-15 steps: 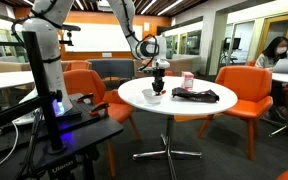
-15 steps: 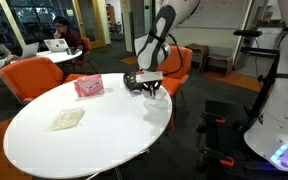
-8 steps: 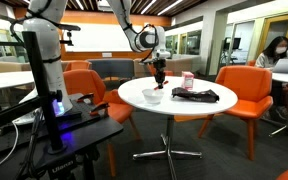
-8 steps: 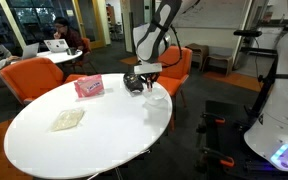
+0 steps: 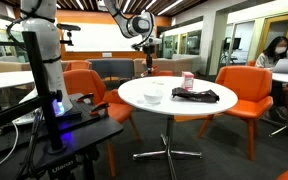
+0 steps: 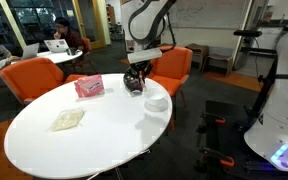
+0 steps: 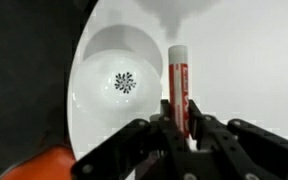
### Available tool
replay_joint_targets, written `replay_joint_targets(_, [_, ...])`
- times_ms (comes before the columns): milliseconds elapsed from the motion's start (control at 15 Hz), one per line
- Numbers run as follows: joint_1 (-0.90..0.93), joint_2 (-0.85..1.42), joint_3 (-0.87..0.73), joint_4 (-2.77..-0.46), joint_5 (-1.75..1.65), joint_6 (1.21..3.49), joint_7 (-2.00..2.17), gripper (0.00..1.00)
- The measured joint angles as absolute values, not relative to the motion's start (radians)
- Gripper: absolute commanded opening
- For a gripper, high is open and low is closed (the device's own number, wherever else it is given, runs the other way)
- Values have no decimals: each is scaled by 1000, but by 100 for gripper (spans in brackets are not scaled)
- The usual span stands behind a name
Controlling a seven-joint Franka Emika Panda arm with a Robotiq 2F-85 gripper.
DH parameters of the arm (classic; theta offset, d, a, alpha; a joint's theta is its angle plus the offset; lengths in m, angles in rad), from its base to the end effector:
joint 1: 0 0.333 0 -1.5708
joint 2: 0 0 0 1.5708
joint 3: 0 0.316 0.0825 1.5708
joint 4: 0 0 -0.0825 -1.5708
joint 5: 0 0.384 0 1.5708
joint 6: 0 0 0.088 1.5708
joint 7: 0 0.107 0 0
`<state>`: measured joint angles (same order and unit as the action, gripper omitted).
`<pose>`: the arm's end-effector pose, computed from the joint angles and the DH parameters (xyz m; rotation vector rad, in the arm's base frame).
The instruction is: Remove the marker from the bowl and put it on the table
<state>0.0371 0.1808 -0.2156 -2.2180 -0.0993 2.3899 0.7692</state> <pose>0.5370 -0.0973 0.2965 2.7542 -1.2825 0.0382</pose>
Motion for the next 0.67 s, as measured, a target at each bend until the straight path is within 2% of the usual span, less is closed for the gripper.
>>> replay_joint_targets(333, [36,254,-128,-2217,-79,2353,602,5])
replay_joint_targets(667, [41,375,-77,-2206,-81,2423,465,5])
